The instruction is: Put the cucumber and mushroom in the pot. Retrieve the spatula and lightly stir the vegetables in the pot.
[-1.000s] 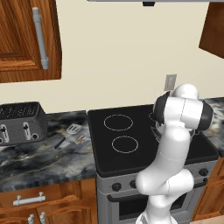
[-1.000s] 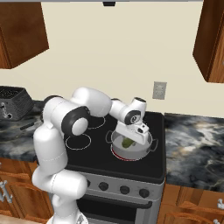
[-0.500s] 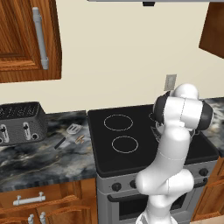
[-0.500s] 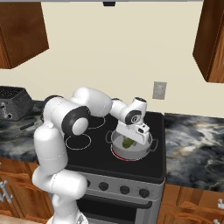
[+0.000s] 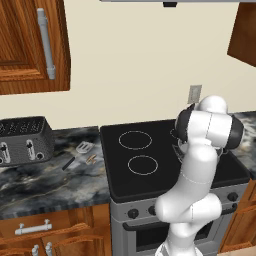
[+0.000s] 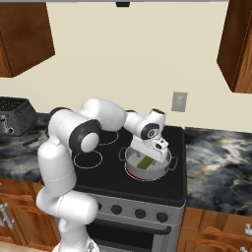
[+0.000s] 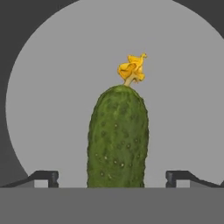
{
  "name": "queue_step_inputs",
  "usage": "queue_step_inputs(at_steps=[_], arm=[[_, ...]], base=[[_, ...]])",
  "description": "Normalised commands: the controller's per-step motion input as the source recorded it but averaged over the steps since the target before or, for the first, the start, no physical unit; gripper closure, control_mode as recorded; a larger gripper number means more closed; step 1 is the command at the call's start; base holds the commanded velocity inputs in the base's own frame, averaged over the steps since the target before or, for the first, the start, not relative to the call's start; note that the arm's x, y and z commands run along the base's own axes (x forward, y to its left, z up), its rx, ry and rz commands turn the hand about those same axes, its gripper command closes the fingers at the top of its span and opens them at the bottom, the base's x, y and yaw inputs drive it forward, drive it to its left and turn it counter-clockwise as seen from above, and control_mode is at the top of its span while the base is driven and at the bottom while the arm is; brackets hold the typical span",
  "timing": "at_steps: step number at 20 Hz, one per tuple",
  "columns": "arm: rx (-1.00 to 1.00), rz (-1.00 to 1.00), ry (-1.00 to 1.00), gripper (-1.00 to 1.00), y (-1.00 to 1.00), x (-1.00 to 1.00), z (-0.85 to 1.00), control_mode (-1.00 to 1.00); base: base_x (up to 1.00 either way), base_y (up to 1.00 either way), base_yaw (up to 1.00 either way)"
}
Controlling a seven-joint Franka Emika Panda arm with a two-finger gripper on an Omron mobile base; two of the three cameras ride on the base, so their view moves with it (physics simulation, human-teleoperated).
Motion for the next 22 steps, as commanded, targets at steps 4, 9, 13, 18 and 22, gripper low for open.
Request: queue_step_inputs(at_steps=[4,9,13,18,22], arm=[[0.0,0.0,0.0,-1.0,0.09,-0.1,0.49,-1.0],[0.0,0.0,-0.04,-1.0,0.31,-0.24,0.54,-1.0],[0.0,0.02,-0.15,-1.0,0.6,-0.22,0.31,-1.0],[0.0,0.11,-0.16,-1.0,0.63,-0.2,0.32,-1.0],[0.0,0.17,-0.13,-1.0,0.88,-0.04,0.27,-1.0]], base=[[0.0,0.0,0.0],[0.0,0.0,0.0],[0.0,0.0,0.0],[0.0,0.0,0.0],[0.0,0.0,0.0]])
